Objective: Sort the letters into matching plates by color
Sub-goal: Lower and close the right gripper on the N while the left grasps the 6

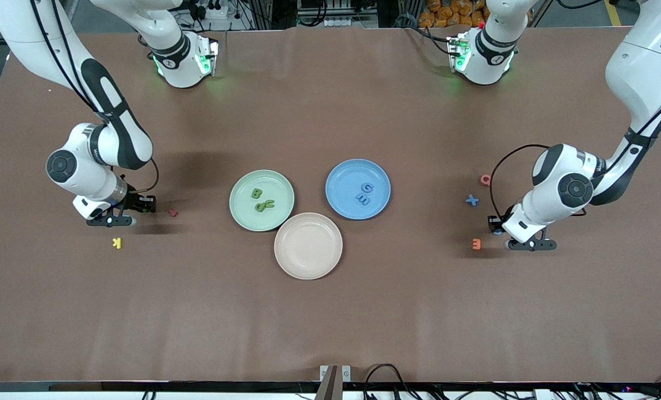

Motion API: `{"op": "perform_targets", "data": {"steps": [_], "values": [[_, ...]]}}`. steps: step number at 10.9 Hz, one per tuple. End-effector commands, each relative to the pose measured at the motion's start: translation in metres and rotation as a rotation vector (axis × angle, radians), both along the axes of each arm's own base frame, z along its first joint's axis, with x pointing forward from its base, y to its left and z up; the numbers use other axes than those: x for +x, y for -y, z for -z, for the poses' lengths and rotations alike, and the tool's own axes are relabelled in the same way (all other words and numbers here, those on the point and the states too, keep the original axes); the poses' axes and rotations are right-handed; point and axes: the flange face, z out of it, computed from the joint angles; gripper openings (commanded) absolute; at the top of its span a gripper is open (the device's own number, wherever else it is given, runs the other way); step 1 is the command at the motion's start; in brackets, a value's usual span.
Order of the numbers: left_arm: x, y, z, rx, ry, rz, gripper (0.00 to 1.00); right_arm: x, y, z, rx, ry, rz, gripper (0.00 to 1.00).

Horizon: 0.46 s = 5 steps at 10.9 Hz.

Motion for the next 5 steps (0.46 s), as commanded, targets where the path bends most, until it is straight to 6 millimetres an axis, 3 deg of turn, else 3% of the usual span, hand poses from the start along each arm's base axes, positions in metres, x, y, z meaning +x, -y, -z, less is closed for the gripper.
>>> {"op": "perform_targets", "data": {"steps": [1,2,5], "values": [[0.0,0.0,0.003,0.009,0.021,0.019,0.18,-0.008,-0.003,-0.001,0.001,-0.002,-0.012,0.23],[0.0,0.001,0.003,0.009,0.021,0.022,0.03,-0.007,-0.003,-0.002,0.001,-0.001,-0.011,0.21],[0.001,0.003,0.002,0.01,0.024,0.025,0.0,-0.006,-0.004,-0.015,0.006,-0.003,-0.009,0.21]]}}
